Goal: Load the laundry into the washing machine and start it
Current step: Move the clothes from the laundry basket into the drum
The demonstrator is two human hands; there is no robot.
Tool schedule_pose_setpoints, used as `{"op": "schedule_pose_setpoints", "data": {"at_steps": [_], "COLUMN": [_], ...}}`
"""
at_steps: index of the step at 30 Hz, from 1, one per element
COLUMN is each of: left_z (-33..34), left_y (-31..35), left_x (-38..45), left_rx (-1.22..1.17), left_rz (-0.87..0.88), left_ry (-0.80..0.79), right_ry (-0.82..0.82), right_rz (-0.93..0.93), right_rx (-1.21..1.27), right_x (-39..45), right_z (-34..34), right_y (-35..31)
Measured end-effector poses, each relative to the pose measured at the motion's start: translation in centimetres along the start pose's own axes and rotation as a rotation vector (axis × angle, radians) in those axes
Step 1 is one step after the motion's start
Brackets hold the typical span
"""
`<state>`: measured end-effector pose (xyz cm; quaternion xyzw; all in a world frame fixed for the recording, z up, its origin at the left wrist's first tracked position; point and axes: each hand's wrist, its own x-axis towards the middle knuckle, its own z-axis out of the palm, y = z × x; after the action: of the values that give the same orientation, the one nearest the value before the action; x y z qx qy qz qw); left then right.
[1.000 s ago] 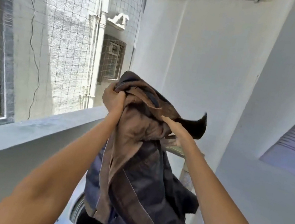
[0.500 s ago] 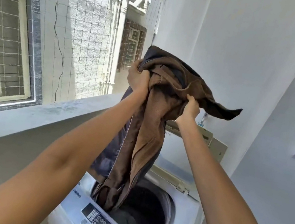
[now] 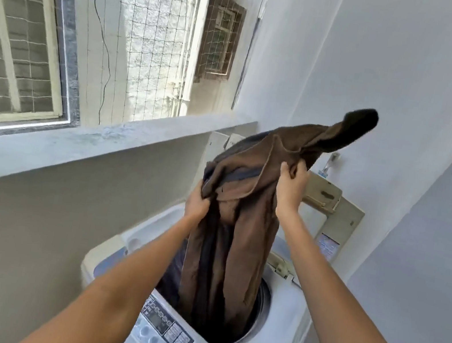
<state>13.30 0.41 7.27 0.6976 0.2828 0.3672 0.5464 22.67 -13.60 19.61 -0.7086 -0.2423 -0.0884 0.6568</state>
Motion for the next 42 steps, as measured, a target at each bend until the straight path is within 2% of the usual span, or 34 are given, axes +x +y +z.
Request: {"op": "schedule_pose_setpoints", "data": {"at_steps": [3, 6, 8, 10, 12, 13, 15, 17, 18, 20, 22, 23, 24, 26, 28, 30, 33, 35, 39, 42], "left_z": [0.4, 0.2, -0.6, -1.6, -2.0, -2.0, -1.8, -1.1, -0.6, 0.4, 0.7, 0.7, 0.6, 0.7, 0.6, -0.6, -3.1, -3.2, 0.3, 2.8], "left_y": [-4.0, -8.0, -11.3, -10.8, -8.6, -7.0, -3.9, -1.4, -0.8, -0.6, -0.9, -1.4, -1.9, -2.9, -2.9, -3.0, -3.7, -4.2, -6.4, -9.3], "left_x": [-0.6, 0.0, 1.0, 0.3, 0.1, 0.1, 0.5, 0.6, 0.7, 0.7, 0.3, 0.1, -0.2, -0.5, -0.9, -0.6, -0.2, -1.0, -4.6, -6.2], "left_rx": [0.205, 0.645, 0.76, 0.541, 0.141, -0.059, -0.267, -0.158, -0.056, 0.127, 0.202, 0.212, 0.213, 0.234, 0.299, 0.372, 0.476, 0.559, 0.592, 0.658], "left_rz": [-0.168, -0.339, -0.448, -0.435, -0.41, -0.386, -0.333, -0.241, -0.195, -0.108, -0.109, -0.127, -0.146, -0.201, -0.211, -0.212, -0.279, -0.352, -0.298, -0.281], "left_ry": [-0.249, -0.542, -0.643, -0.568, -0.331, -0.27, -0.319, -0.451, -0.463, -0.296, -0.053, 0.018, 0.049, 0.011, -0.049, -0.017, 0.108, 0.148, 0.074, -0.118], "right_ry": [-0.01, -0.082, -0.155, -0.209, -0.27, -0.309, -0.384, -0.466, -0.509, -0.616, -0.785, -0.886, -0.973, -1.057, -1.024, -0.887, -0.597, -0.468, -0.465, -0.525], "right_rz": [-0.004, -0.02, -0.004, 0.053, 0.081, 0.078, 0.052, 0.017, 0.005, -0.021, -0.073, -0.09, -0.113, -0.164, -0.206, -0.173, 0.002, 0.066, 0.13, 0.139], "right_rx": [-0.12, -0.259, -0.335, -0.382, -0.436, -0.477, -0.569, -0.633, -0.657, -0.691, -0.717, -0.762, -0.827, -0.948, -1.042, -1.068, -0.941, -0.831, -0.633, -0.621], "right_x": [-1.4, -3.2, -5.0, -6.8, -7.9, -8.3, -8.6, -8.5, -8.4, -8.1, -7.3, -6.6, -5.7, -3.9, -2.4, -1.2, 0.5, 0.7, -2.3, -5.5], "right_z": [0.4, 0.9, 1.6, 2.3, 3.3, 4.0, 5.2, 6.2, 6.7, 7.0, 6.5, 6.1, 5.7, 4.8, 3.6, 1.7, -2.3, -3.7, -2.6, -0.6], "right_y": [2.7, 5.5, 7.7, 9.8, 11.7, 12.4, 13.0, 13.0, 12.9, 12.6, 12.3, 12.0, 11.7, 11.1, 11.0, 11.7, 13.3, 14.0, 14.8, 16.7]}}
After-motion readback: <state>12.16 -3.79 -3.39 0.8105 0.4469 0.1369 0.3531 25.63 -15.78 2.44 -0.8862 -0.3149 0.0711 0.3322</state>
